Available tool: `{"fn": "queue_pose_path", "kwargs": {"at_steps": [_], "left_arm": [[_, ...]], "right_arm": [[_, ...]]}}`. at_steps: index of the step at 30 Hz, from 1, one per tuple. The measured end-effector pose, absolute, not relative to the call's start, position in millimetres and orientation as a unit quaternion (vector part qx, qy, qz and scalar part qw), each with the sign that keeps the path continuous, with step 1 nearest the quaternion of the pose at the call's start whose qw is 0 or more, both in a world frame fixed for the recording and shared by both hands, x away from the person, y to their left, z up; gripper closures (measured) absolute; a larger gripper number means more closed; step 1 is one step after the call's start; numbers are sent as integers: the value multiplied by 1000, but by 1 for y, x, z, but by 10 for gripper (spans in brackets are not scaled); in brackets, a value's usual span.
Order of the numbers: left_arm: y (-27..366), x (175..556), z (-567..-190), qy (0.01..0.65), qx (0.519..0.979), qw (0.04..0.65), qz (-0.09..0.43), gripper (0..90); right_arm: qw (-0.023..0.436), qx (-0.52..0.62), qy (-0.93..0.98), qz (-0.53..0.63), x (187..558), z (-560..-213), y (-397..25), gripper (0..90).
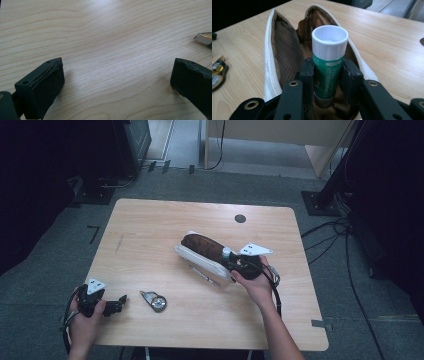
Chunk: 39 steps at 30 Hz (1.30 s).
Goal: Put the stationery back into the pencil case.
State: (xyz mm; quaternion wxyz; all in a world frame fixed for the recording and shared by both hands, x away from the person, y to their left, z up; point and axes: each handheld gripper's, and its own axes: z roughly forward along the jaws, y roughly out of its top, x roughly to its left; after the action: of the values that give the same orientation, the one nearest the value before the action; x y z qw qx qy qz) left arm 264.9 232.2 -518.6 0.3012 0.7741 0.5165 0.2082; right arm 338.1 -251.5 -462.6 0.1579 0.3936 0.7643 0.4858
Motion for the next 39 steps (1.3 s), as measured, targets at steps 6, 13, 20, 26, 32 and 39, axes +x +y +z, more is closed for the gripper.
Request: {"fn": "queue_pose_path", "kwargs": {"at_steps": [6,13,20,26,32,39], "left_arm": [[232,265,-519,517,774,301,208,0],[232,265,-519,516,774,301,208,0],[232,265,-519,517,774,302,208,0],[232,265,-519,514,776,302,208,0],[232,265,-519,514,776,302,208,0],[232,265,-519,514,776,302,208,0]], "right_arm": [[150,388,779,469,341,-469,-248,663],[148,381,794,449,343,-474,-245,663],[150,381,805,430,345,-475,-242,663],[150,382,809,420,348,-475,-238,663],[153,376,814,415,348,-475,-232,663],[151,376,825,393,351,-473,-230,663]]}}
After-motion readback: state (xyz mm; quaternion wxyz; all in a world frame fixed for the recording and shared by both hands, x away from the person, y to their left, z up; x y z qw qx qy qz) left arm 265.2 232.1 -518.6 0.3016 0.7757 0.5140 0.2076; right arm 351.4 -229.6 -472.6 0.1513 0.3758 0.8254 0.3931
